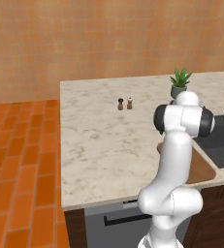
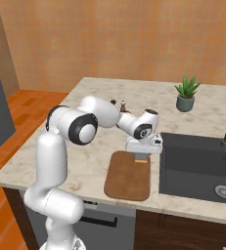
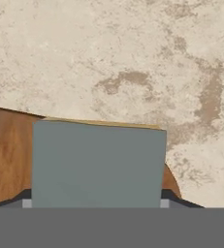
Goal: Pick up the sponge from the counter and clean the cutting board by briefly scrubbing or pressing down on the cutting board. Once finished, release the sponge.
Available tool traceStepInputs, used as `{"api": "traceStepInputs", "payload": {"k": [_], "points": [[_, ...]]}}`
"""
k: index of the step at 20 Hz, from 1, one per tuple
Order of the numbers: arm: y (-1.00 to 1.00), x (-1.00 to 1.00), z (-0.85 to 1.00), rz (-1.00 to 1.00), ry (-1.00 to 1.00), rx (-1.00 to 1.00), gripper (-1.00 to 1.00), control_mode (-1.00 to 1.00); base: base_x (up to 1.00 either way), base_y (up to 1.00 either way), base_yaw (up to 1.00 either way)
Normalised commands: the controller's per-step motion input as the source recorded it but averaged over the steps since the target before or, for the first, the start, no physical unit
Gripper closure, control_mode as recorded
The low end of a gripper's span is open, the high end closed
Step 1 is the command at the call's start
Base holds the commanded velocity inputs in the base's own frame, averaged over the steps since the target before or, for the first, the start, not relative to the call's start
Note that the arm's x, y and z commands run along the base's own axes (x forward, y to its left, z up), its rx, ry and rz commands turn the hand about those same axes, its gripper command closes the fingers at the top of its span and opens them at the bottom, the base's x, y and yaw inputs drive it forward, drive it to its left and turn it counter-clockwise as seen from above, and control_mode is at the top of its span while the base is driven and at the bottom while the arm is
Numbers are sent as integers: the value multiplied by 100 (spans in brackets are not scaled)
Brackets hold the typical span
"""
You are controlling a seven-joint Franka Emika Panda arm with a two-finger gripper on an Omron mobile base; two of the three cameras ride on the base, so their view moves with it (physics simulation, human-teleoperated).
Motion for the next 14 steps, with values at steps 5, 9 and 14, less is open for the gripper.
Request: {"api": "traceStepInputs", "payload": {"k": [5,9,14], "points": [[-12,-89,-35,6,-1,0,100,-100,0,0,0],[-10,-54,-15,2,-5,0,100,-100,0,0,0],[-3,-51,-25,2,-3,0,100,-100,0,0,0]]}}
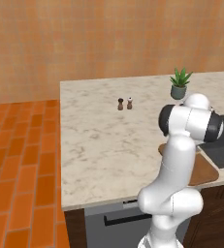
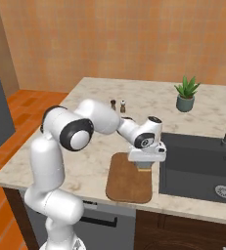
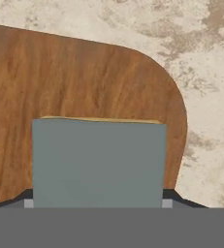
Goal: Pick up the sponge from the counter and clean the cutting board by briefly scrubbing or pressing down on the cutting board. Once finished, release the sponge.
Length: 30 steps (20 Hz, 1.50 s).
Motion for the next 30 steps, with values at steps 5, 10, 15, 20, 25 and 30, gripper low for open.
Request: {"api": "traceStepInputs", "payload": {"k": [5,10,15,20,25,30], "points": [[7,-79,-31,-1,-2,1,100,-100,0,0,0],[45,-91,-26,0,-2,0,100,-100,0,0,0],[66,-48,-17,0,0,0,100,-100,0,0,0],[65,-27,-2,0,0,-2,100,-100,0,0,0],[63,-28,0,0,-1,-4,100,-100,0,0,0],[25,-50,-7,0,-4,-1,100,-100,0,0,0]]}}
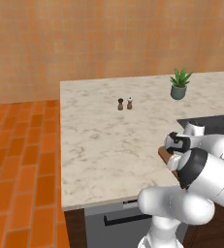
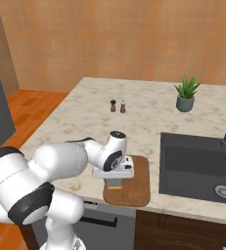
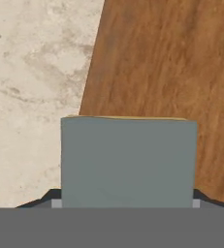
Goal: Pick up the sponge from the counter and clean the cutting board by briefly scrubbing or pressing down on the cutting board. Once finished, release the sponge.
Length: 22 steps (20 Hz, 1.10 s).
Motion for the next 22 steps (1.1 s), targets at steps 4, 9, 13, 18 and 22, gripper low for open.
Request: {"api": "traceStepInputs", "payload": {"k": [4,9,13,18,22], "points": [[-12,-59,-30,0,0,0,100,-100,0,0,0],[-15,-39,-34,0,0,1,100,-100,0,0,0],[-1,-57,-30,0,0,0,100,-100,0,0,0],[0,-84,-23,0,0,0,100,-100,0,0,0],[-12,6,-19,0,0,0,100,-100,0,0,0]]}}
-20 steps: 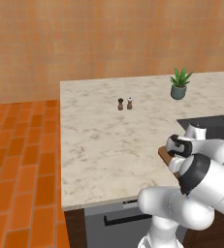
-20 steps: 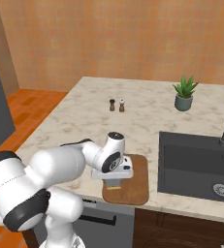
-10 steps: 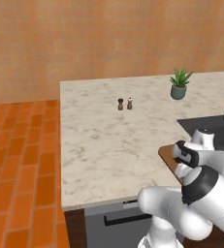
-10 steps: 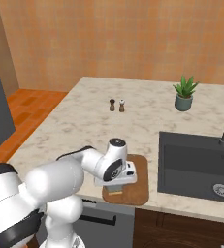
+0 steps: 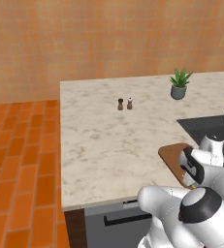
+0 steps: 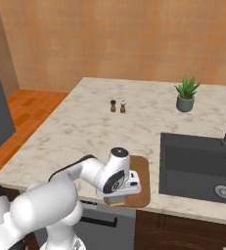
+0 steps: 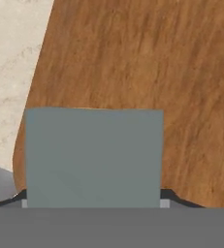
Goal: Pick up the sponge from the counter and clean the cutting board by briefly scrubbing or pressing down on the cutting board. Once finished, release the sponge.
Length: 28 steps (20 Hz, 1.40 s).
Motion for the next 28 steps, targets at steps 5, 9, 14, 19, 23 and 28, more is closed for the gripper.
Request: {"api": "traceStepInputs", "payload": {"k": [5,9,14,19,23,28], "points": [[-49,27,-8,1,0,0,100,-100,0,0,0],[-80,30,-2,4,0,7,100,-100,0,0,0],[-80,35,-1,4,0,9,100,-100,0,0,0],[-80,5,-13,5,0,1,100,-100,0,0,0],[-82,0,-24,4,0,0,100,-100,0,0,0],[-58,0,-35,5,0,0,100,-100,0,0,0]]}}
